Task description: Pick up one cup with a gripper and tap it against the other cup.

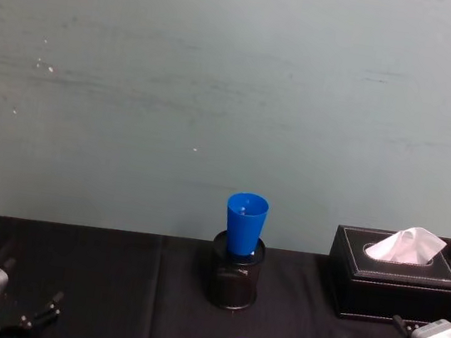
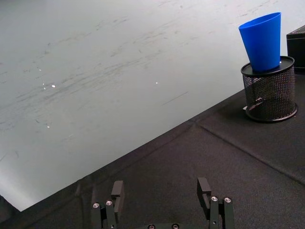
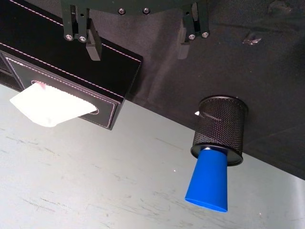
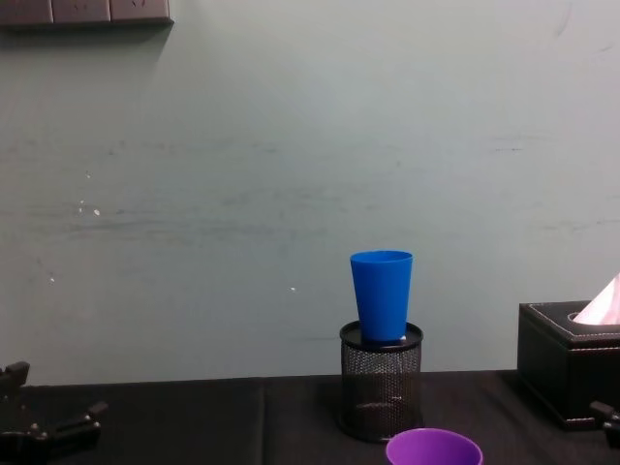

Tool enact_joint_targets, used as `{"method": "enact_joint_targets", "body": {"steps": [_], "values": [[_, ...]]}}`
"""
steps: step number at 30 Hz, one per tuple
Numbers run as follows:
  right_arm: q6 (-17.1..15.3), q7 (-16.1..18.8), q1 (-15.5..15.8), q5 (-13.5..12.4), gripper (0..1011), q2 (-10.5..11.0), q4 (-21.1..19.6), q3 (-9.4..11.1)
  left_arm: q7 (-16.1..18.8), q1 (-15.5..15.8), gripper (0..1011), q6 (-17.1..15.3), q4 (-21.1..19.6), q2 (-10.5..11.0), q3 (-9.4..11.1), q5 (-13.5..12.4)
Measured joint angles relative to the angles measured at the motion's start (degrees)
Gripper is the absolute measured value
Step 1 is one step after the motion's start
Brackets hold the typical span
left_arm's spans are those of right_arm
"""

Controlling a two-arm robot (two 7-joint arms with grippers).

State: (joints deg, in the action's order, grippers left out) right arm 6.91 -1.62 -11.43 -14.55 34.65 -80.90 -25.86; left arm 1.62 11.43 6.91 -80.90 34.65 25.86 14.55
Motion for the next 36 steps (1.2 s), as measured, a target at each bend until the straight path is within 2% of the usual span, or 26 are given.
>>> {"method": "enact_joint_targets", "body": {"steps": [36], "values": [[0.0,0.0,0.0,0.0,1000,0.0,0.0,0.0,0.0,0.0,1000,0.0,0.0,0.0,0.0,0.0]]}}
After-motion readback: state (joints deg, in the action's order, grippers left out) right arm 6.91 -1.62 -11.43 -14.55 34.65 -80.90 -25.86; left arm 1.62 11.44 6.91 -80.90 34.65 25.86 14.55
